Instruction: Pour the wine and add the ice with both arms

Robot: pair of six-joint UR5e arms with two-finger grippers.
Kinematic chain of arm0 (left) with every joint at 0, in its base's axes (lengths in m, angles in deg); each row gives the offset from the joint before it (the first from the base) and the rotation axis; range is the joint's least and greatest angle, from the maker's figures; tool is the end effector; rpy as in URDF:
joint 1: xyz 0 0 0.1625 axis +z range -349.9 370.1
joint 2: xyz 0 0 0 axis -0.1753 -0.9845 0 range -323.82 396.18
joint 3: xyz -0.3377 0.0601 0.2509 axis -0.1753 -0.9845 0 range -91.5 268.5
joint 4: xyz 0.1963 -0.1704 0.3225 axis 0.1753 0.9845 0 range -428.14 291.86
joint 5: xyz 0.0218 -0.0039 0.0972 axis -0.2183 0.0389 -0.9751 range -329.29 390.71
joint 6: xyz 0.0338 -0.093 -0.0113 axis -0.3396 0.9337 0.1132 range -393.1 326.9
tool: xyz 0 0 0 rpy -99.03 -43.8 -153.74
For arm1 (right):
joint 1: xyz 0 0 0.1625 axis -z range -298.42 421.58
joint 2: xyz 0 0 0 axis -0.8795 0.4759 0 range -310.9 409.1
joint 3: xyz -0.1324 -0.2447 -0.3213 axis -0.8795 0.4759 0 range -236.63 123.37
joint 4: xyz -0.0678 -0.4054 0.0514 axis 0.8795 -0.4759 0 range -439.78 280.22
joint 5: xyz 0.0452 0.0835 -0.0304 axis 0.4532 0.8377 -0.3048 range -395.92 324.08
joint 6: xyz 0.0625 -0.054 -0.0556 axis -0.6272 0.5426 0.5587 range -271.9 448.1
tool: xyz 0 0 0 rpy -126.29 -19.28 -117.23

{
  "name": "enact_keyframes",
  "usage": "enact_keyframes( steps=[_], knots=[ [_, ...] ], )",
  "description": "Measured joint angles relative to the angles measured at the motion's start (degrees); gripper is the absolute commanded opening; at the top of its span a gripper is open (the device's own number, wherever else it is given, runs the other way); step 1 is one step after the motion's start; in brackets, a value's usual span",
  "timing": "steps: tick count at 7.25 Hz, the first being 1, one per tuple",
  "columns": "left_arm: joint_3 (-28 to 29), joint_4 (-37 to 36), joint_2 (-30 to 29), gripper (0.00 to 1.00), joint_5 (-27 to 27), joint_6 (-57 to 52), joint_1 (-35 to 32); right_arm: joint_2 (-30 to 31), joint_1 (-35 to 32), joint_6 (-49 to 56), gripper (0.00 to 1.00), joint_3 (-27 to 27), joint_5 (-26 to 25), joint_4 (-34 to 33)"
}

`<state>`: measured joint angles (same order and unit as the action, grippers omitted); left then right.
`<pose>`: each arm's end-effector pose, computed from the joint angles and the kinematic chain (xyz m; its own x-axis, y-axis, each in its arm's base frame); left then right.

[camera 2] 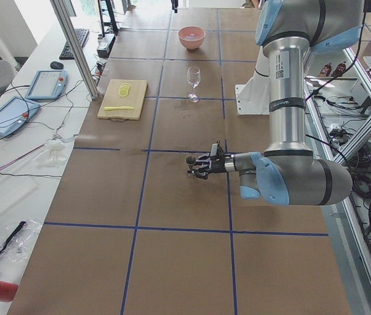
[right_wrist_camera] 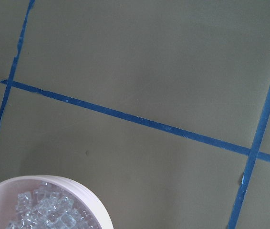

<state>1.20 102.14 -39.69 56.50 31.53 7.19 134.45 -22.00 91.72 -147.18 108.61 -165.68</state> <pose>0.3432 -0.2408 0.6184 0.7576 0.1482 -0.6357 0.5553 0.3654 0.7470 -0.0076 -0.5354 0.5915 0.5538 -0.2573 0.7919 0.1456 0.9663 0.2121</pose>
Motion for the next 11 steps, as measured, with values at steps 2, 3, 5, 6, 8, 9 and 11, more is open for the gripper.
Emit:
enact_keyframes(
  steps=[2, 3, 5, 6, 8, 9, 11],
  knots=[
    [0.0, 0.9, 0.1, 0.5, -0.4, 0.1, 0.0, 0.0, 0.0, -0.4, 1.0, -0.1, 0.0, 0.0],
    [0.0, 1.2, 0.1, 0.45, -0.9, 0.1, 0.0, 0.0, 0.0, -0.4, 1.0, -0.1, 0.0, 0.0],
    [0.0, 1.4, 0.1, 0.0, -1.6, 0.1, 0.0, 0.0, 0.0, -0.5, 1.0, -0.2, 0.0, 0.0],
    [0.2, 1.5, 0.2, 0.0, -1.7, 0.1, 0.0, 0.0, 0.0, -0.5, 1.0, -0.2, 0.0, 0.0],
    [0.4, 2.0, 0.2, 0.0, -1.8, 0.0, 0.0, 0.0, 0.0, -0.5, 1.0, -0.2, 0.0, 0.0],
    [-0.4, 2.2, 0.2, 0.0, -1.7, -0.3, 0.0, 0.0, 0.0, -0.5, 1.0, -0.2, 0.0, 0.0],
    [-5.5, 2.2, -0.4, 0.0, 0.7, -5.3, 0.0, -0.1, 0.0, -0.5, 1.0, -0.3, 0.0, 0.0]
  ],
)
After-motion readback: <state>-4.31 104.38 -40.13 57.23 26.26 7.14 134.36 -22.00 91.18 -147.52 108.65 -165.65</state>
